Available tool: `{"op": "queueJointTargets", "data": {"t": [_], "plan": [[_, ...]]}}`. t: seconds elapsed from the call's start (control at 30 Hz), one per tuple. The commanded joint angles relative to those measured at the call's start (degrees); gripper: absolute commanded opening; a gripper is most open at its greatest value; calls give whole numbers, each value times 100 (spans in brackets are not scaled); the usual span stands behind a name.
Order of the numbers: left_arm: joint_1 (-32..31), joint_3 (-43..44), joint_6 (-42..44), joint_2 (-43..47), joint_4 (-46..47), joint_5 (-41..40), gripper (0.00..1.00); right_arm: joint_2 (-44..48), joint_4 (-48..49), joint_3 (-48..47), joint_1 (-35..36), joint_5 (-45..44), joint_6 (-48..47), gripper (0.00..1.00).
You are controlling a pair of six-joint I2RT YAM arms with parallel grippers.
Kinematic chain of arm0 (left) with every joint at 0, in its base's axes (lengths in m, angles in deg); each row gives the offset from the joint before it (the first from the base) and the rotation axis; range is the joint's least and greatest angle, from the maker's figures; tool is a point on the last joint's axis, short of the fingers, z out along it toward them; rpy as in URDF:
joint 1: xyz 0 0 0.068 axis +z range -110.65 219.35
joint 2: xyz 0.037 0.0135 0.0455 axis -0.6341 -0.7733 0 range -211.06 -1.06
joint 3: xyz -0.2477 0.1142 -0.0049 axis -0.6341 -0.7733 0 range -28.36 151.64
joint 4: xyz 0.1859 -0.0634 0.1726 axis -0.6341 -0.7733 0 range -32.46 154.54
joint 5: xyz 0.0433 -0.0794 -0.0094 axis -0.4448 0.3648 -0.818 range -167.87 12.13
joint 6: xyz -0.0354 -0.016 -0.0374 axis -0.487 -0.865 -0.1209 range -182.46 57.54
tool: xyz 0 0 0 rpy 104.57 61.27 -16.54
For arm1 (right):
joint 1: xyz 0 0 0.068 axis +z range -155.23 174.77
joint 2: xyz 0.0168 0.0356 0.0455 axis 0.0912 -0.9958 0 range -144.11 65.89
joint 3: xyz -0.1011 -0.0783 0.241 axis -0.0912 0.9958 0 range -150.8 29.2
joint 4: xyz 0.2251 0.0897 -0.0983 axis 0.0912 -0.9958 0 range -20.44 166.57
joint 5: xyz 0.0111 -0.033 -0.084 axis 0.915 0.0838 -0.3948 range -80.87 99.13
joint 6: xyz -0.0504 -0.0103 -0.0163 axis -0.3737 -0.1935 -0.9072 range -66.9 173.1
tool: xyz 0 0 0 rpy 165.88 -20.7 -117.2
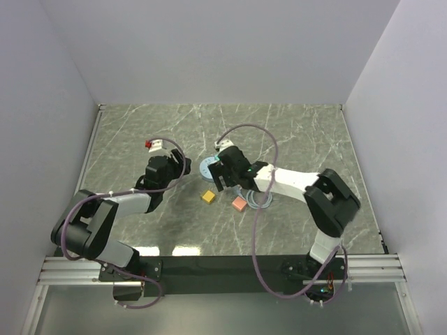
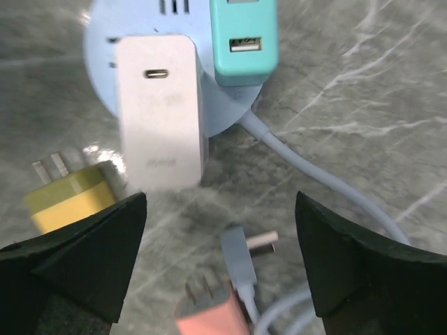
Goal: Insert the plug
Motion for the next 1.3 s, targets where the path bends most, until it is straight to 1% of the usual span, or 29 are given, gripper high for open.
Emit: {"op": "queueJointTargets", "data": {"t": [0.0,0.13,0.2,0.27,0.37,0.47,0.67,0.77,0.87,0.9,1.0,1.03,1.13,1.27], "plan": [[-24,58,101,319,-12,-78,66,976,525,184,-28,44,-95,94],[-24,23,128,503,-56,-87,66,1800,613,518,-1,44,-95,95],[-33,-12,136,635,-108,-105,66,2066,622,738,-1,26,-42,96],[-42,-56,154,775,-126,-131,66,2346,448,887,-1,26,45,96],[-51,-162,206,951,-170,-122,66,2471,87,1036,25,-44,273,96],[-103,-302,233,1118,-153,-78,66,2489,-46,1317,69,35,598,95],[-349,-522,286,1259,-30,124,63,2647,111,1968,130,518,1187,92],[-507,-645,242,1189,128,98,63,2709,392,1952,288,457,1294,90],[-552,-680,189,1014,216,176,63,2507,778,1803,543,562,1294,89],[-569,-680,163,961,251,220,63,2419,884,1776,726,632,1251,89],[-569,-716,92,829,418,396,63,1998,1271,1644,1009,606,856,89],[-569,-716,58,803,445,518,63,1718,1333,1557,1070,650,672,89],[-561,-698,57,758,454,703,63,1260,1562,1468,1089,676,451,89],[-569,-724,154,968,305,748,63,978,1904,1433,1089,519,65,89]]}}
